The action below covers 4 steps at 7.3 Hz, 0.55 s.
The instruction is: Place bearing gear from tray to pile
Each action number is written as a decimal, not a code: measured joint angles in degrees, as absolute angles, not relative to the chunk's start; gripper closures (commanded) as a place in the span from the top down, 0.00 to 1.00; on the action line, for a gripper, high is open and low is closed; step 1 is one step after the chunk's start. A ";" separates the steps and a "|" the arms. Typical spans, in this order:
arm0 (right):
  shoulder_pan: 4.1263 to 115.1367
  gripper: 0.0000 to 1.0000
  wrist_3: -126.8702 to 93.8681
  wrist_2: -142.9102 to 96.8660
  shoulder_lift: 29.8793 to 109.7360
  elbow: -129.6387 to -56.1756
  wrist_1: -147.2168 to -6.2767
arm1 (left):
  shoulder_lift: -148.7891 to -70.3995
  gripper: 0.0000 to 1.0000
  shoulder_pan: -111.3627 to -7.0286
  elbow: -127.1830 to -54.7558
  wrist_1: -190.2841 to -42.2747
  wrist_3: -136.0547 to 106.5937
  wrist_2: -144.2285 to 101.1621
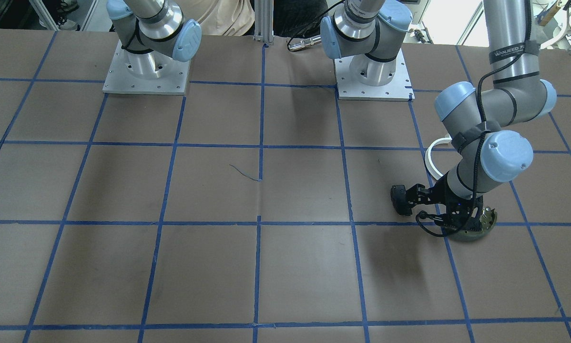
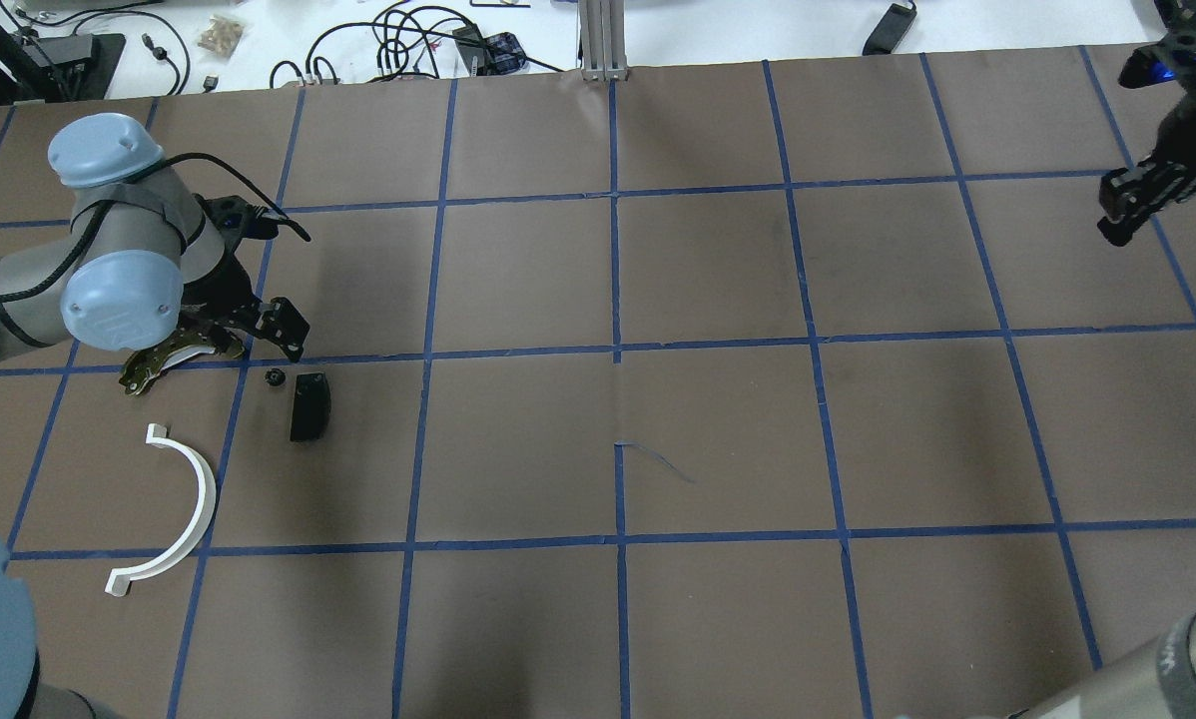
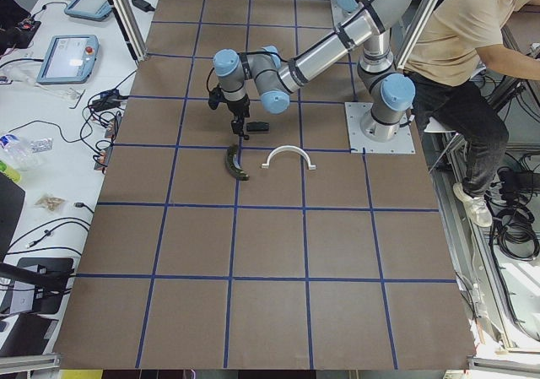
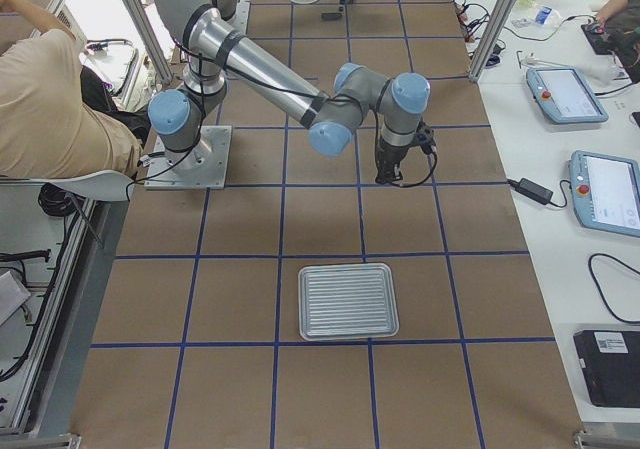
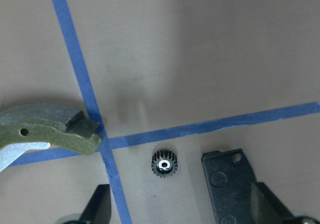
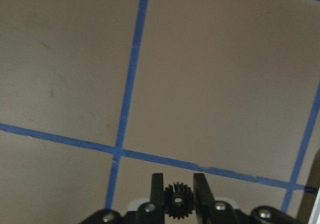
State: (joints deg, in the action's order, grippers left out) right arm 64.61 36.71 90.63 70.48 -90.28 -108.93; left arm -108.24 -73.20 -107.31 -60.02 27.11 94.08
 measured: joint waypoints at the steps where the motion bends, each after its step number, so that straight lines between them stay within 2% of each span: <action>1: 68.87 0.00 29.92 90.39 71.98 -92.30 -108.81 | -106.94 1.00 -73.35 -107.33 -60.83 26.94 93.89; 4: 82.17 0.00 8.93 87.95 74.06 -96.04 -109.36 | -102.41 1.00 -75.33 -105.69 -67.69 24.53 92.71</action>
State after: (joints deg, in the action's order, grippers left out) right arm 82.17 8.93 87.95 74.06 -96.04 -109.36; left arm -102.41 -75.33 -105.69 -67.69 24.53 92.71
